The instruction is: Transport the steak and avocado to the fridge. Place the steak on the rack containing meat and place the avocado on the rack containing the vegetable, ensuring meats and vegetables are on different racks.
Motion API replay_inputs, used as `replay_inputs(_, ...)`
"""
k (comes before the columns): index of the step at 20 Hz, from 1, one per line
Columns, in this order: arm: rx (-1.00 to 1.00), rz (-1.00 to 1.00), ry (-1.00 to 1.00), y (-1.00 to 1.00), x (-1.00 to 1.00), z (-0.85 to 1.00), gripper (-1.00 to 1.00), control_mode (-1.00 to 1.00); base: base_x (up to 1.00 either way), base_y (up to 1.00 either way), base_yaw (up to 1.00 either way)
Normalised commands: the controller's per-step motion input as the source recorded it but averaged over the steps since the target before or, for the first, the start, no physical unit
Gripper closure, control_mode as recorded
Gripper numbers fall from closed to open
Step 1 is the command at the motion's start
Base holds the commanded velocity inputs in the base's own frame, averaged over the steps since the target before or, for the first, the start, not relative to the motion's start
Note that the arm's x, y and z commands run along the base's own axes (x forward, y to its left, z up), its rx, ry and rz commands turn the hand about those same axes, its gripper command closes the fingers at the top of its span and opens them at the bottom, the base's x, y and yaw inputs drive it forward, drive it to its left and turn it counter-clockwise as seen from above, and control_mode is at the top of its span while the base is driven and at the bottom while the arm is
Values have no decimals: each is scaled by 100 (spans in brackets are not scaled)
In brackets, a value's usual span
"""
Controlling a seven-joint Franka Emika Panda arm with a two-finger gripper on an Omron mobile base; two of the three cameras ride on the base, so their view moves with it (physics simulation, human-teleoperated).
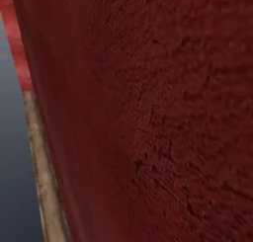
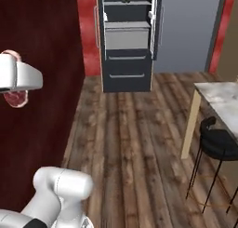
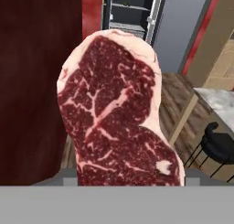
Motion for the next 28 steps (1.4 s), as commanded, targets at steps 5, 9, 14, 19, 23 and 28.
replay_inputs(5,0,0,0,0,0,0,100,100,100,-80,35)
replay_inputs(9,0,0,0,0,0,0,100,100,100,-72,28)
replay_inputs(14,0,0,0,0,0,0,100,100,100,-1,5)
replay_inputs(19,0,0,0,0,0,0,100,100,100,7,-2)
replay_inputs(23,0,0,0,0,0,0,100,100,100,1,-4)
replay_inputs(28,0,0,0,0,0,0,100,100,100,0,-1)
